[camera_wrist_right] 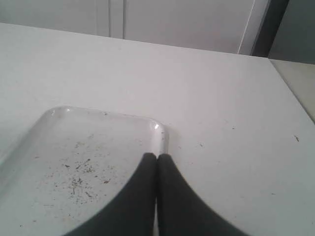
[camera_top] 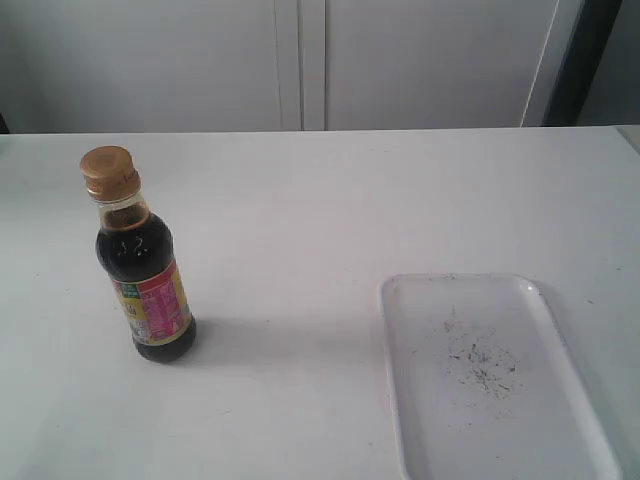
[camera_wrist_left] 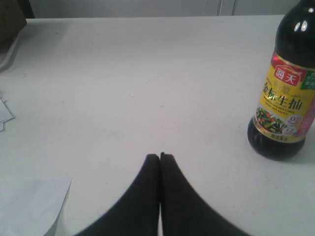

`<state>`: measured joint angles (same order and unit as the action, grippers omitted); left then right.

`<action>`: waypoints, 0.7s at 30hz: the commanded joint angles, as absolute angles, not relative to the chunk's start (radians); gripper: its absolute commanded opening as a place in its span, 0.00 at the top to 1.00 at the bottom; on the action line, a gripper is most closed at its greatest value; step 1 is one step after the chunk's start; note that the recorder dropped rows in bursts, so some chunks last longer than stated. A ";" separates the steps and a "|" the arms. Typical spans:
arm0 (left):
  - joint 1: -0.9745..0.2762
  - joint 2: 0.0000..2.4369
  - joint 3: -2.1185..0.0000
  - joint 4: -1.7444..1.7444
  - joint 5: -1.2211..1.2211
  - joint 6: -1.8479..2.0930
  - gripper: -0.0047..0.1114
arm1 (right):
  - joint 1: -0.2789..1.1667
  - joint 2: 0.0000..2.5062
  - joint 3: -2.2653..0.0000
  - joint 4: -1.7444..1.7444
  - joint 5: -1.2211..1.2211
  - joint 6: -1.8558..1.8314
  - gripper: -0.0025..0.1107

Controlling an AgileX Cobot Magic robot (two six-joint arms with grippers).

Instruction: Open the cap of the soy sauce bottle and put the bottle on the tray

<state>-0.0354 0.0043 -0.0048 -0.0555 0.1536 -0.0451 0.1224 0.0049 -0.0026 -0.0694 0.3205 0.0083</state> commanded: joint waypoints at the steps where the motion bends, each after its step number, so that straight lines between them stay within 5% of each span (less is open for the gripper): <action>1: -0.033 0.000 0.000 -0.067 0.099 -0.047 0.96 | 0.118 0.000 0.000 -0.074 0.313 0.000 0.98; 9: -0.033 0.000 0.000 -0.067 0.000 -0.058 0.96 | 0.118 0.000 0.000 -0.074 0.313 0.000 0.98; 15: -0.035 0.000 0.000 -0.048 -0.307 -0.139 0.96 | 0.118 0.000 0.000 -0.082 0.313 0.000 0.98; 21: -0.035 0.024 -0.059 -0.022 -0.295 -0.159 0.96 | 0.118 0.000 0.000 -0.082 0.311 0.000 0.98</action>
